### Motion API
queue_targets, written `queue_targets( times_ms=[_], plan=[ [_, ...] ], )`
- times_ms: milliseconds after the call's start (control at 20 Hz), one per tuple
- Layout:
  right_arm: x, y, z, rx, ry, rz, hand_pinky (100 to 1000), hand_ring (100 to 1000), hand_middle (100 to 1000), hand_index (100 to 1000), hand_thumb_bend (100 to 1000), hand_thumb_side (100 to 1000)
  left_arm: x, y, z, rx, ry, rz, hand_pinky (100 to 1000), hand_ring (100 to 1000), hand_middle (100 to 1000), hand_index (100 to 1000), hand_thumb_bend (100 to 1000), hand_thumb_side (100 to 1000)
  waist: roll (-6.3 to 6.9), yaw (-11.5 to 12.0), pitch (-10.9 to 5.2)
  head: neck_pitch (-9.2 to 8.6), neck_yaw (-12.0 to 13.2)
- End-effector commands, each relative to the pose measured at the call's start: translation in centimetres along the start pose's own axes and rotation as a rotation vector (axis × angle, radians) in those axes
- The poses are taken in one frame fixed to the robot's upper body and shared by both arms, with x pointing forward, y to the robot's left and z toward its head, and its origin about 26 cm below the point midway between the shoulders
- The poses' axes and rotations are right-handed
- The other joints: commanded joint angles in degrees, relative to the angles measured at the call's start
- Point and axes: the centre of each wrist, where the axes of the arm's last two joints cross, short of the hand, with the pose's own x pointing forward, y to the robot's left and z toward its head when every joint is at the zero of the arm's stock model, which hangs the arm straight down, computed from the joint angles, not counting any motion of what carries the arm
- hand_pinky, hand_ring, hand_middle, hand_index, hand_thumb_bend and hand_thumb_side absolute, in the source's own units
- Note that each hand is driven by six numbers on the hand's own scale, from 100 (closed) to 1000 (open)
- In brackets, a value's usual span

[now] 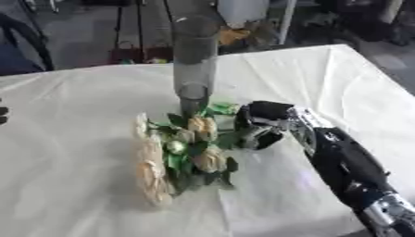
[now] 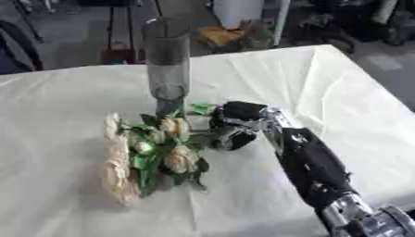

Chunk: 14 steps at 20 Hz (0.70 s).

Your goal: Arrange flowers into the vase.

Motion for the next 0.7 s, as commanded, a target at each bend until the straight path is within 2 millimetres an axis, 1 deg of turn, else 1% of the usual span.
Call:
queue_targets(
  times_ms=[50, 200, 250, 300, 350, 400, 500, 700],
  plan=[
    [-0.64, -1.04, 0.55, -0.030, 0.024, 0.035, 258, 313, 263, 463, 172, 413, 0.73, 0.46, -0.50, 0.001, -0.030, -0.012, 763, 748, 742, 791, 722, 961, 0.22, -0.01, -0.43, 0.11, -0.08],
    [-0.63, -1.03, 0.56, -0.059, 0.028, 0.042, 173, 253, 200, 415, 134, 453, 0.73, 0.47, -0.51, 0.002, -0.030, -0.013, 763, 748, 741, 791, 722, 961, 0.24, -0.02, -0.44, 0.09, -0.06],
    [-0.63, -1.03, 0.57, -0.071, 0.029, 0.044, 163, 246, 191, 408, 128, 457, 0.74, 0.48, -0.51, 0.002, -0.030, -0.013, 763, 748, 741, 791, 722, 961, 0.24, -0.03, -0.45, 0.07, -0.06],
    [-0.63, -1.04, 0.58, -0.084, 0.030, 0.046, 121, 217, 161, 384, 111, 475, 0.74, 0.48, -0.52, 0.003, -0.030, -0.013, 763, 748, 741, 791, 722, 961, 0.24, -0.04, -0.46, 0.07, -0.06],
    [-0.62, -1.02, 0.60, -0.099, 0.031, 0.047, 105, 206, 148, 373, 100, 485, 0.74, 0.48, -0.51, 0.003, -0.030, -0.013, 763, 748, 741, 791, 722, 961, 0.24, -0.05, -0.46, 0.05, -0.05],
    [-0.62, -1.01, 0.61, -0.114, 0.033, 0.048, 100, 185, 126, 350, 100, 516, 0.74, 0.47, -0.51, 0.003, -0.030, -0.012, 763, 748, 741, 791, 722, 961, 0.25, -0.06, -0.47, 0.02, -0.04],
    [-0.63, -0.94, 0.65, -0.145, 0.038, 0.049, 100, 157, 100, 322, 100, 546, 0.75, 0.47, -0.53, 0.003, -0.031, -0.012, 763, 747, 741, 790, 722, 960, 0.25, -0.06, -0.48, 0.00, -0.06],
    [-0.66, -0.56, 0.79, -0.197, 0.053, 0.041, 100, 114, 100, 305, 100, 597, 0.77, 0.46, -0.54, 0.003, -0.031, -0.012, 763, 747, 741, 790, 722, 961, 0.29, -0.06, -0.48, 0.00, -0.07]
  ],
)
